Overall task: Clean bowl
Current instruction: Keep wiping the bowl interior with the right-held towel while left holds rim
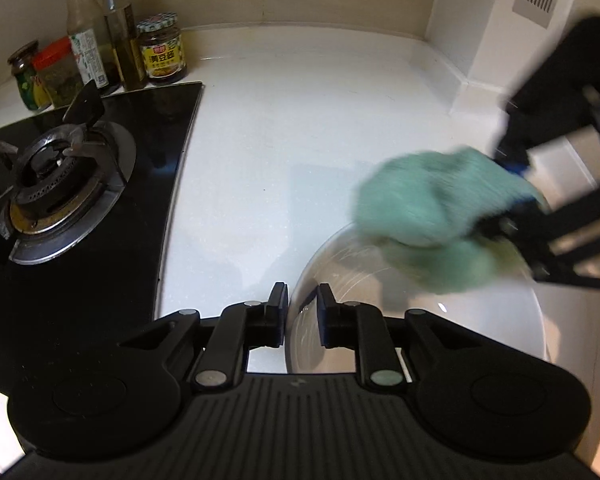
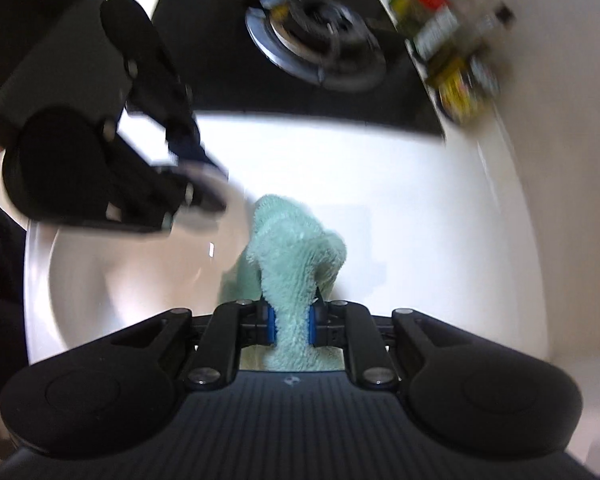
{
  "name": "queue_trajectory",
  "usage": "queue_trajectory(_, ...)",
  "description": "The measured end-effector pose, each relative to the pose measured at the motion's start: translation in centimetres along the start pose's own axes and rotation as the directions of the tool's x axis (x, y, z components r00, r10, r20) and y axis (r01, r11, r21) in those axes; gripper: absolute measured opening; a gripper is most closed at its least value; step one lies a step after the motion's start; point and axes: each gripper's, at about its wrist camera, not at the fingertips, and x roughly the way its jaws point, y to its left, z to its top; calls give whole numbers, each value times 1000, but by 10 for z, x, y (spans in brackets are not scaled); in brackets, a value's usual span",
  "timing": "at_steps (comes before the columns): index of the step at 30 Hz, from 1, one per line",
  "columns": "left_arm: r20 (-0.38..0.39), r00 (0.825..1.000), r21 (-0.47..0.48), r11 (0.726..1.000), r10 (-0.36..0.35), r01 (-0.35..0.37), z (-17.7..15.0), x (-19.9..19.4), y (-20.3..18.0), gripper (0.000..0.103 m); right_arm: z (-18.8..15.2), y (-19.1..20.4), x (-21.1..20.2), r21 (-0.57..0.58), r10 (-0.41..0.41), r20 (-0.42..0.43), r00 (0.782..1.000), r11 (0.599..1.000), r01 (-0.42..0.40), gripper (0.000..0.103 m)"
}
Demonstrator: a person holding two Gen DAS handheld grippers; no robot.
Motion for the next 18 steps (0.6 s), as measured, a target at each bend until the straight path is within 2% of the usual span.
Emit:
queue_trajectory(3, 1, 1000, -29, 1000, -5, 5, 0, -1, 3, 23, -16, 4, -8, 121, -2, -39, 999, 993, 7, 12)
queue_trajectory(7, 5, 1000, -44, 999, 5, -5, -1, -1, 2, 23, -36, 13, -24, 292, 29, -75, 997, 956, -6, 12)
queue_trajectory(13, 0, 1000, -89, 996, 22, -22, -2, -2, 2, 22, -54, 41, -49, 392, 106, -53, 993, 917, -77, 12)
queue_trajectory(18, -31, 999, -120, 993, 14, -18, -5, -5, 5, 16, -57, 60, -59, 424, 177, 30, 984, 889, -173, 12)
